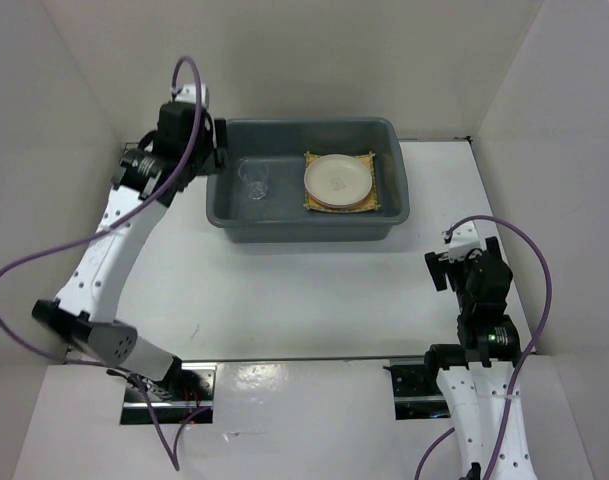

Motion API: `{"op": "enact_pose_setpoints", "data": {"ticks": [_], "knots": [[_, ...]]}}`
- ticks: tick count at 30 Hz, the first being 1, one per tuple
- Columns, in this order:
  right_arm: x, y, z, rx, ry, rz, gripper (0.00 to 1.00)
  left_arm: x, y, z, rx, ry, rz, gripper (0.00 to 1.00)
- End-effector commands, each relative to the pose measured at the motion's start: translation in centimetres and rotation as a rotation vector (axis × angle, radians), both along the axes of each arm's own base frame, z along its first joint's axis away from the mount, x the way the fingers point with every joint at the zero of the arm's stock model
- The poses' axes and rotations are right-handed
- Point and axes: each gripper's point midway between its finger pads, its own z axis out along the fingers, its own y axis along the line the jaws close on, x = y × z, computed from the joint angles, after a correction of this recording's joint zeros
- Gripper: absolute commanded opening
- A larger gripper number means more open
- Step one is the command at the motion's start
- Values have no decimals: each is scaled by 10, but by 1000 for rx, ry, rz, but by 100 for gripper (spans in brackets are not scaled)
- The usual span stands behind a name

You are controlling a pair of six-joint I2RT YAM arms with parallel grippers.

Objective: Place the mixed dishes into the plastic bin

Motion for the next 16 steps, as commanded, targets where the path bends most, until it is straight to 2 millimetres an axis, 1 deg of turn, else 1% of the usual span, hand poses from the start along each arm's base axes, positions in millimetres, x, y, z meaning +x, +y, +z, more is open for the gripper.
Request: {"op": "enact_pose_setpoints", "data": {"ticks": [1,2,3,4,5,6,7,8,9,10,11,12,14,15,16], "knots": [[6,-7,15,5,-70,-55,98,-16,-4,-69,-26,107,-49,81],[7,-9,13,2,-59,-64,98,-25,-3,-76,-40,113,-55,81],[7,-12,8,4,-56,-87,98,-37,1,-101,-25,158,-53,82],[6,-14,4,-1,-47,-99,98,-45,4,-89,-43,105,-55,82],[6,-9,1,-9,-30,-56,98,-50,8,-91,-30,95,-55,85],[7,-6,5,-11,-38,-36,98,-55,11,-93,-22,87,-62,85],[7,-6,5,-11,-38,-36,98,-66,15,-94,-20,63,-69,86],[6,-8,8,-7,-50,-54,98,-71,20,-94,-8,43,-64,88],[6,-8,8,-7,-50,-54,98,-81,25,-72,-19,-58,-45,90],[6,-8,8,-7,-50,-54,98,-88,31,-69,-25,-97,-30,94],[6,-8,8,-7,-50,-54,98,-97,37,-86,-17,-93,-19,98],[6,-8,4,-7,-41,-54,98,-110,39,-60,-51,-218,-35,100],[7,-8,6,-7,-50,-54,98,-124,50,-55,-57,-295,-15,100],[7,-10,-1,-1,-34,-69,98,-137,56,-53,-69,-355,-12,100],[7,-10,-1,-1,-34,-69,98,-143,63,-53,-69,-383,18,100]]}}
